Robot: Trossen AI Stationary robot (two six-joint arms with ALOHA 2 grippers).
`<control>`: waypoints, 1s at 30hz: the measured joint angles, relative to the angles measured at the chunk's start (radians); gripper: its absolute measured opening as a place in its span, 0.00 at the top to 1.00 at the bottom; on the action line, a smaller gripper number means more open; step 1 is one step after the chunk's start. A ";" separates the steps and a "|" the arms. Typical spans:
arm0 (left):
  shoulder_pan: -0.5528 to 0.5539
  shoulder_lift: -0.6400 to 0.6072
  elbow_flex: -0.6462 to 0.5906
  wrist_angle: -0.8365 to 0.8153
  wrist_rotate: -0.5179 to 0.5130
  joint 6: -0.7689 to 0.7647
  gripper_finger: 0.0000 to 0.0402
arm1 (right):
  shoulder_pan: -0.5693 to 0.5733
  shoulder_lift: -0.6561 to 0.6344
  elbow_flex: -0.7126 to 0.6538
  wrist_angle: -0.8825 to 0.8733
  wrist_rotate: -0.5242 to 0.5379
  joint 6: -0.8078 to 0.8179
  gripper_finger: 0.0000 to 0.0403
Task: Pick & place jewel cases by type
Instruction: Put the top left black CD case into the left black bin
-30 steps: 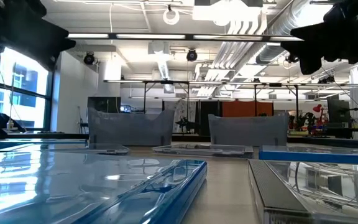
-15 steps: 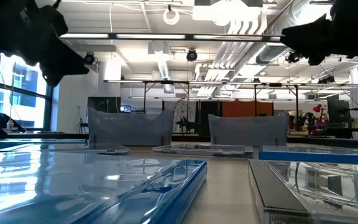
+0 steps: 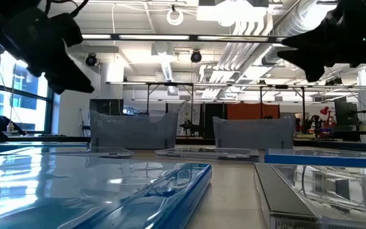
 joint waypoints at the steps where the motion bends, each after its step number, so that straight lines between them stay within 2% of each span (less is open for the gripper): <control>1: 0.000 0.013 0.011 0.011 -0.010 0.017 0.70 | 0.010 0.046 0.005 0.014 0.003 0.002 0.53; 5: 0.000 0.055 0.069 0.014 -0.030 0.073 0.70 | 0.047 0.243 0.080 0.067 0.008 0.007 0.53; 14: 0.000 0.097 0.139 -0.024 -0.031 0.101 0.70 | 0.070 0.630 0.305 0.066 -0.025 -0.045 0.53; 25: 0.000 0.100 0.139 -0.051 -0.004 0.093 0.70 | 0.097 0.936 0.506 0.066 -0.054 -0.045 0.53; 30: 0.000 0.102 0.139 -0.146 0.022 -0.001 0.70 | 0.168 1.104 0.634 0.065 -0.111 -0.024 0.53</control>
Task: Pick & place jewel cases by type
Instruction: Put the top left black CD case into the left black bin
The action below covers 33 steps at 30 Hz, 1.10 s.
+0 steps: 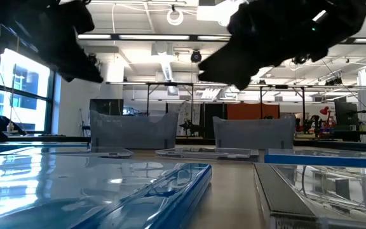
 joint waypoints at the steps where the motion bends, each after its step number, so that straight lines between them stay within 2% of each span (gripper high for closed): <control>1: 0.000 0.000 0.000 -0.040 0.000 -0.023 0.70 | 0.017 0.033 0.029 -0.002 -0.012 -0.010 0.53; 6: 0.000 0.000 -0.001 -0.177 0.014 -0.140 0.70 | 0.075 0.180 0.205 -0.086 -0.018 -0.133 0.53; 10: -0.001 0.000 -0.001 -0.209 0.143 -0.145 0.70 | 0.081 0.267 0.347 -0.220 -0.038 -0.142 0.53; 14: -0.001 0.000 -0.001 -0.246 0.222 -0.133 0.70 | 0.076 0.345 0.458 -0.391 -0.044 -0.143 0.53; 19: -0.002 0.000 -0.001 -0.323 0.282 -0.151 0.70 | 0.063 0.411 0.520 -0.480 -0.042 -0.140 0.53; 24: -0.053 0.000 -0.001 -0.339 0.367 -0.213 0.70 | 0.038 0.418 0.532 -0.474 -0.039 -0.226 0.53; 27: -0.120 0.008 -0.001 -0.319 0.367 -0.299 0.70 | 0.011 0.418 0.532 -0.480 -0.025 -0.241 0.53; 33: -0.263 0.095 -0.001 -0.305 0.225 -0.469 0.70 | -0.048 0.418 0.532 -0.488 -0.056 -0.244 0.53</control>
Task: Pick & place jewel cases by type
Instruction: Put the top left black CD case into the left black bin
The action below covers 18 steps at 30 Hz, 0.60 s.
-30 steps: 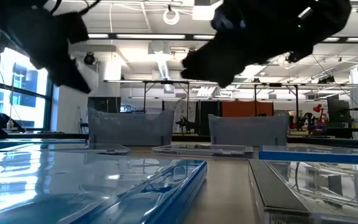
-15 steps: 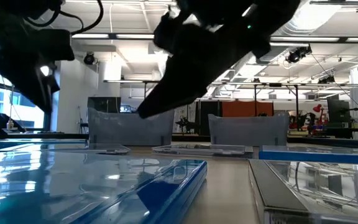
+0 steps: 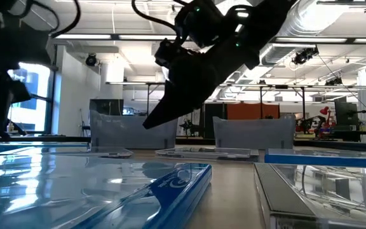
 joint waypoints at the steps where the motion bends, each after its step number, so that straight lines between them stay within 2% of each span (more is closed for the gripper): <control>1: -0.017 0.027 0.000 -0.001 -0.017 -0.025 0.70 | -0.006 0.000 0.000 0.002 -0.018 -0.014 0.53; 5: -0.067 0.142 0.000 0.003 -0.089 -0.100 0.70 | -0.016 0.005 0.000 0.001 -0.090 -0.058 0.53; 9: -0.079 0.243 0.003 0.044 -0.113 -0.110 0.70 | -0.015 0.005 0.000 0.011 -0.103 -0.112 0.53; 12: -0.079 0.279 0.006 0.064 -0.148 -0.111 0.70 | -0.016 0.005 0.000 0.017 -0.109 -0.118 0.53; 18: -0.079 0.274 0.002 0.079 -0.163 -0.109 0.70 | -0.027 0.005 0.000 0.035 -0.109 -0.118 0.48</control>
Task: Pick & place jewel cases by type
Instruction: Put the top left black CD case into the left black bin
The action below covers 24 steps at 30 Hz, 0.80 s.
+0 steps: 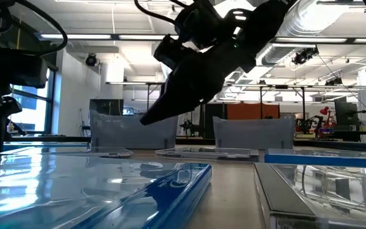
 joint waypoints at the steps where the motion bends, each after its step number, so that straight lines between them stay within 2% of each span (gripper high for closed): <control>1: 0.000 -0.001 0.000 0.001 0.000 0.000 0.70 | -0.001 0.000 0.000 -0.002 0.000 0.000 0.46; 6: 0.000 0.000 -0.001 0.016 -0.028 0.025 0.70 | -0.008 0.000 0.000 -0.002 -0.004 0.000 0.40; 16: 0.002 0.001 -0.002 0.052 -0.080 0.075 0.69 | -0.008 0.017 0.000 0.021 -0.003 0.022 0.40; 21: 0.002 0.002 -0.003 0.074 -0.089 0.103 0.60 | -0.009 0.074 0.000 0.063 -0.028 -0.002 0.40; 24: 0.003 0.003 -0.003 0.080 -0.098 0.124 0.54 | -0.012 0.085 -0.002 0.047 0.029 -0.021 0.40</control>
